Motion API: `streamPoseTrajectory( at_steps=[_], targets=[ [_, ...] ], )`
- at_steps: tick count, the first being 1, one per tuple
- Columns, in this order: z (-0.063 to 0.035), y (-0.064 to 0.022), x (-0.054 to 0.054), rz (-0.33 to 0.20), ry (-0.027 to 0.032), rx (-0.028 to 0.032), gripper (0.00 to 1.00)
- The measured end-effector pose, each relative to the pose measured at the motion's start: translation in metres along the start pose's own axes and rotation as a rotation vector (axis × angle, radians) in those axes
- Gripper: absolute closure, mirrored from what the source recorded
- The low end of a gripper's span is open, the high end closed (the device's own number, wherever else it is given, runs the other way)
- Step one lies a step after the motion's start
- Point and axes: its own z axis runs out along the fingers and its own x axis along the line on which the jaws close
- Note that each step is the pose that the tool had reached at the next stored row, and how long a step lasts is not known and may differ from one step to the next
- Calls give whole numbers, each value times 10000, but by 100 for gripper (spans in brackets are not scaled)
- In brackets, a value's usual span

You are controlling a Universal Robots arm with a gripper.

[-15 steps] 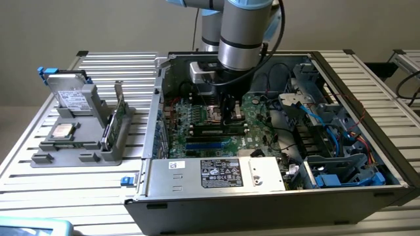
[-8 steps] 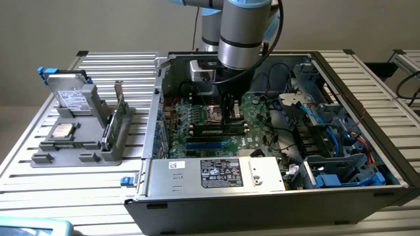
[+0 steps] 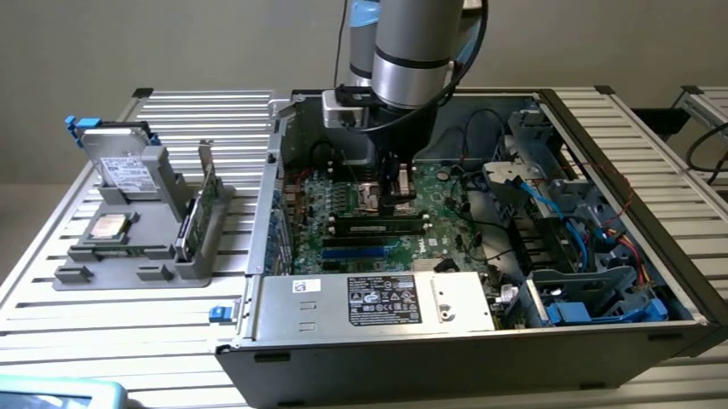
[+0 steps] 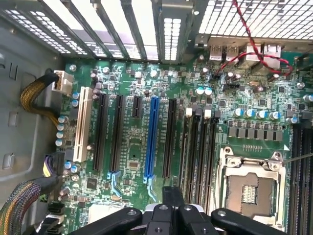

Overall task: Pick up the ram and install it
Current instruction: 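Press down the ram until it locks into place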

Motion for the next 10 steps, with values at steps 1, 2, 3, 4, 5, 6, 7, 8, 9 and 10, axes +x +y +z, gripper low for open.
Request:
streamPoseTrajectory(
  at_steps=[1, 2, 3, 4, 5, 6, 7, 8, 9, 10],
  targets=[
    [-4, 12, -1, 43, -64, 3, 89],
    [-5, 23, -1, 87, -131, 5, 89],
    [-6, 34, -2, 133, -197, 6, 89],
    [-5, 44, -3, 183, -262, 8, 89],
    [-5, 54, -3, 239, -321, 9, 89],
    [-4, 64, -4, 296, -369, 10, 89],
    [-3, 75, -5, 355, -410, 10, 89],
    [-1, 86, -5, 411, -449, 10, 89],
    [3, 96, -6, 460, -484, 11, 89],
    [9, 104, -7, 513, -517, 11, 89]
  ],
)
